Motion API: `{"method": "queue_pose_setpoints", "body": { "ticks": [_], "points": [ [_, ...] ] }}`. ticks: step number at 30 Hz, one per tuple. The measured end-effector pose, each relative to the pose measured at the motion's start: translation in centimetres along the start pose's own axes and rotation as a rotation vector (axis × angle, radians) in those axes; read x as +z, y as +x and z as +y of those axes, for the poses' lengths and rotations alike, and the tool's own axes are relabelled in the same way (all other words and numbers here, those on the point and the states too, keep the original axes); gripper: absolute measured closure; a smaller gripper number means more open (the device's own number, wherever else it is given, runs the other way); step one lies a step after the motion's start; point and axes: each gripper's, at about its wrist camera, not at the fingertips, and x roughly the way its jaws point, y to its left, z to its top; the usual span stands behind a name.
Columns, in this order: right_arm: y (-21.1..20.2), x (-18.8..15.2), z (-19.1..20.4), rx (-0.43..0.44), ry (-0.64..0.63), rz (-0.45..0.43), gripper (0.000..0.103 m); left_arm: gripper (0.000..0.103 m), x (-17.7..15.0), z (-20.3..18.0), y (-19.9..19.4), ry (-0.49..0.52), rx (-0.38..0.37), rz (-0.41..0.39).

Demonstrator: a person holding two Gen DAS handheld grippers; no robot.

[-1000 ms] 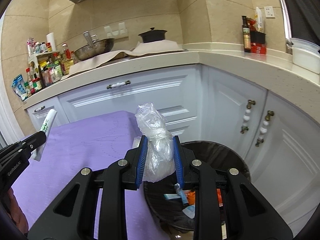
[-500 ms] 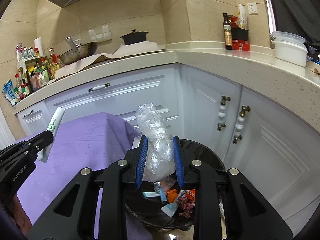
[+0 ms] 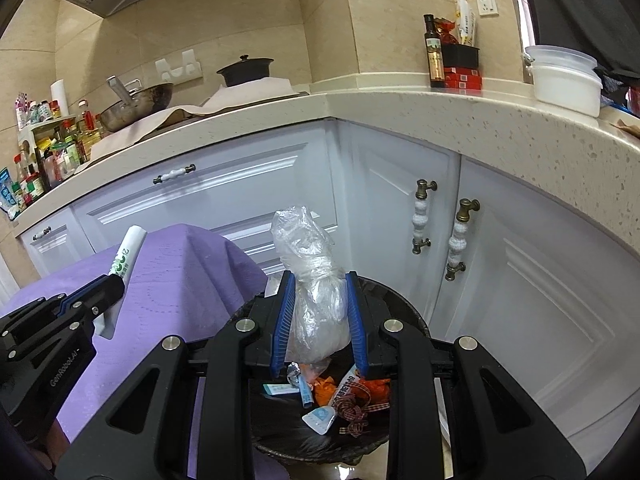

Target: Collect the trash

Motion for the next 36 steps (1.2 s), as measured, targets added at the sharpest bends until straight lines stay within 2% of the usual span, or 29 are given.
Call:
{"method": "queue_pose_setpoints", "body": {
  "ticks": [14, 16, 18, 19, 22, 29, 36],
  "points": [
    [1.8, -0.2, -0.3, -0.019, 0.004, 0.016, 0.078, 0.092, -0.1, -0.9, 2.2, 0.019, 0.006, 0.014],
    [2.3, -0.2, -0.2, -0.022, 0.003, 0.017, 0.074, 0.091, -0.1, -1.1, 2.7, 0.027, 0.003, 0.018],
    [2.7, -0.3, -0.3, -0.024, 0.006, 0.021, 0.062, 0.078, -0.2, -1.4, 3.4, 0.042, -0.005, 0.039],
    [2.8, -0.3, -0.3, -0.026, 0.008, 0.020, 0.062, 0.072, -0.3, -1.4, 3.7, 0.046, -0.001, 0.044],
    [2.8, -0.3, -0.3, -0.030, 0.006, 0.016, 0.062, 0.067, -0.5, -1.5, 3.8, 0.048, 0.006, 0.045],
    [2.3, -0.4, -0.4, -0.039, 0.011, 0.009, 0.062, 0.048, -0.2, -1.2, 2.9, 0.031, 0.004, 0.021],
    [1.4, -0.3, -0.2, -0.053, 0.008, -0.004, 0.050, 0.038, 0.1, -0.9, 1.9, 0.022, 0.009, -0.012]
  ]
}}
